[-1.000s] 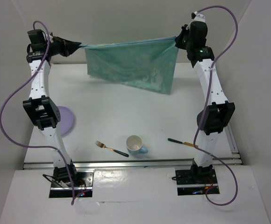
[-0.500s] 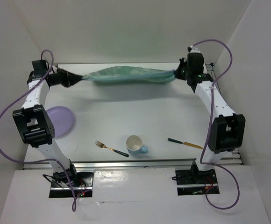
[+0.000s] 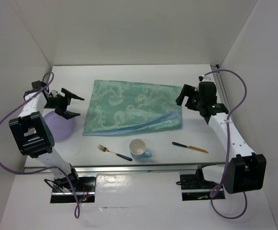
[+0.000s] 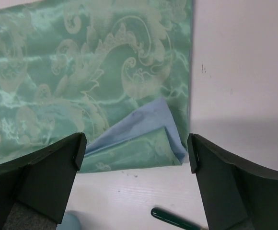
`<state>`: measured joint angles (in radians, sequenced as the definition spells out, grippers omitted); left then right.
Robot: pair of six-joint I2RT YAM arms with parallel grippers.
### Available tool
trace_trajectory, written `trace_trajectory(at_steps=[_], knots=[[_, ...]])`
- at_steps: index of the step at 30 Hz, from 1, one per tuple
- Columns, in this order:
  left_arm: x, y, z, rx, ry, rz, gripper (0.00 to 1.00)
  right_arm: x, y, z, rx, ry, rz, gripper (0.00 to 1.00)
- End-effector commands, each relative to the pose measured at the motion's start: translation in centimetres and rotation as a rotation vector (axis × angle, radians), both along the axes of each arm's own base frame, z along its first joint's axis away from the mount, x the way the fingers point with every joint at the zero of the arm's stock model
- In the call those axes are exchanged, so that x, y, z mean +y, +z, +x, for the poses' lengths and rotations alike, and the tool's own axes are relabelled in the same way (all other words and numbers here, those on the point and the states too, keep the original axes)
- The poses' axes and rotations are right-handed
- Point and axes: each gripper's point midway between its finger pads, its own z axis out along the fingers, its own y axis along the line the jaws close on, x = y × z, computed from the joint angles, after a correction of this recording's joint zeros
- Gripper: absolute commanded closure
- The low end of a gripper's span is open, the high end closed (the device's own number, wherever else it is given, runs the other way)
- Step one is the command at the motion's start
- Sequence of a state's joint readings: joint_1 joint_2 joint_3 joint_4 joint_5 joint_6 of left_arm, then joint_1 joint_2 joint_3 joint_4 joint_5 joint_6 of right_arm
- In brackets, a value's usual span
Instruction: Set the dinner table for one person
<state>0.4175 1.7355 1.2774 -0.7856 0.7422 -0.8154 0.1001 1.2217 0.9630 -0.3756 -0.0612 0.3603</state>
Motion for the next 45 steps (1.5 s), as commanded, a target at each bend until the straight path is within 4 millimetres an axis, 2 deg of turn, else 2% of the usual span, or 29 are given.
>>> trace_trajectory(at_steps=[1, 2, 3, 4, 5, 6, 7, 8, 9, 10, 11, 13, 15, 16, 17, 18, 19, 21, 25, 28, 29, 32, 33, 35, 36, 40, 43, 44, 45], knots=[[1.0, 5.0, 1.5, -0.164, -0.033, 0.133, 0.03, -0.8, 4.4, 1.1, -0.103, -0.025, -0.027, 0.0], [0.1, 6.1, 2.1, -0.205, -0.071, 0.151, 0.11, -0.4, 4.9, 1.8, -0.099, -0.011, -0.018, 0.04], [-0.4, 6.1, 2.5, -0.215, -0.094, 0.165, 0.22, -0.1, 4.9, 2.4, -0.094, 0.002, -0.01, 0.09], [-0.9, 6.2, 3.1, -0.238, -0.121, 0.186, 0.39, 0.3, 4.6, 2.8, -0.073, 0.02, 0.0, 0.17], [-2.3, 6.4, 4.0, -0.274, -0.18, 0.239, 0.52, 0.8, 4.3, 3.4, -0.058, 0.04, 0.013, 0.39], [-2.9, 6.1, 4.6, -0.276, -0.21, 0.264, 0.7, 1.8, 2.8, 4.3, 0.014, 0.085, 0.041, 0.54], [-3.5, 4.2, 5.5, -0.246, -0.248, 0.276, 0.99, 2.3, 1.7, 4.7, 0.06, 0.104, 0.054, 0.7], [-4.1, 3.0, 5.3, -0.202, -0.29, 0.298, 1.0, 2.7, 0.7, 5.1, 0.1, 0.118, 0.065, 0.96], [-5.6, 2.9, 6.1, -0.2, -0.331, 0.314, 1.0, 3.4, -1.3, 5.9, 0.165, 0.134, 0.093, 1.0], [-6.1, 1.9, 6.4, -0.179, -0.359, 0.331, 1.0, 3.6, -2.5, 6.0, 0.198, 0.141, 0.099, 1.0], [-6.3, -0.3, 6.8, -0.131, -0.374, 0.353, 1.0, 3.8, -3.1, 6.3, 0.216, 0.14, 0.113, 1.0], [-7.4, -1.7, 7.2, -0.112, -0.406, 0.367, 1.0, 4.7, -5.1, 6.7, 0.278, 0.175, 0.149, 0.99], [-7.7, -3.6, 7.8, -0.083, -0.42, 0.358, 1.0, 5.2, -6.3, 6.6, 0.323, 0.194, 0.171, 0.91], [-7.7, -4.2, 8.0, -0.071, -0.423, 0.355, 1.0, 5.7, -7.4, 6.4, 0.356, 0.212, 0.193, 0.83], [-8.2, -4.8, 8.1, -0.062, -0.435, 0.352, 1.0, 5.7, -8.4, 6.1, 0.381, 0.21, 0.194, 0.79], [-8.0, -5.6, 8.1, -0.043, -0.435, 0.359, 1.0, 6.0, -8.8, 5.9, 0.39, 0.224, 0.187, 0.79], [-8.4, -6.5, 8.3, -0.03, -0.448, 0.355, 1.0, 5.9, -10.2, 5.0, 0.436, 0.219, 0.187, 0.78], [-8.3, -7.2, 8.3, -0.008, -0.45, 0.358, 1.0, 6.0, -11.3, 4.0, 0.467, 0.218, 0.177, 0.76], [-8.5, -8.9, 7.7, 0.037, -0.463, 0.365, 1.0, 5.7, -11.3, 2.1, 0.472, 0.217, 0.147, 0.76], [-8.4, -9.3, 7.5, 0.055, -0.456, 0.368, 1.0, 5.0, -11.6, -0.7, 0.537, 0.201, 0.101, 0.78], [-8.4, -9.9, 7.1, 0.074, -0.46, 0.363, 1.0, 4.8, -12.2, -2.5, 0.588, 0.196, 0.084, 0.78], [-8.4, -9.9, 7.3, 0.064, -0.458, 0.366, 1.0, 4.4, -11.9, -5.1, 0.628, 0.181, 0.068, 0.78], [-8.4, -9.9, 7.3, 0.064, -0.458, 0.366, 1.0, 4.3, -11.9, -6.8, 0.66, 0.182, 0.056, 0.78], [-8.4, -9.9, 7.3, 0.064, -0.458, 0.366, 1.0, 4.4, -11.3, -7.9, 0.676, 0.182, 0.057, 0.78], [-8.5, -9.8, 7.3, 0.061, -0.46, 0.357, 1.0, 4.2, -11.0, -9.1, 0.695, 0.182, 0.042, 0.78], [-8.5, -9.2, 7.7, 0.042, -0.456, 0.362, 1.0, 3.9, -9.4, -9.7, 0.695, 0.188, 0.013, 0.78], [-8.5, -8.7, 8.1, 0.03, -0.454, 0.365, 1.0, 3.7, -7.9, -7.4, 0.63, 0.178, -0.018, 0.75], [-8.5, -9.2, 7.8, 0.051, -0.458, 0.36, 1.0, 3.7, -7.7, -6.7, 0.616, 0.164, -0.02, 0.51], [-8.5, -8.9, 8.1, 0.041, -0.456, 0.362, 1.0, 3.8, -7.6, -5.3, 0.592, 0.15, -0.02, 0.47]])
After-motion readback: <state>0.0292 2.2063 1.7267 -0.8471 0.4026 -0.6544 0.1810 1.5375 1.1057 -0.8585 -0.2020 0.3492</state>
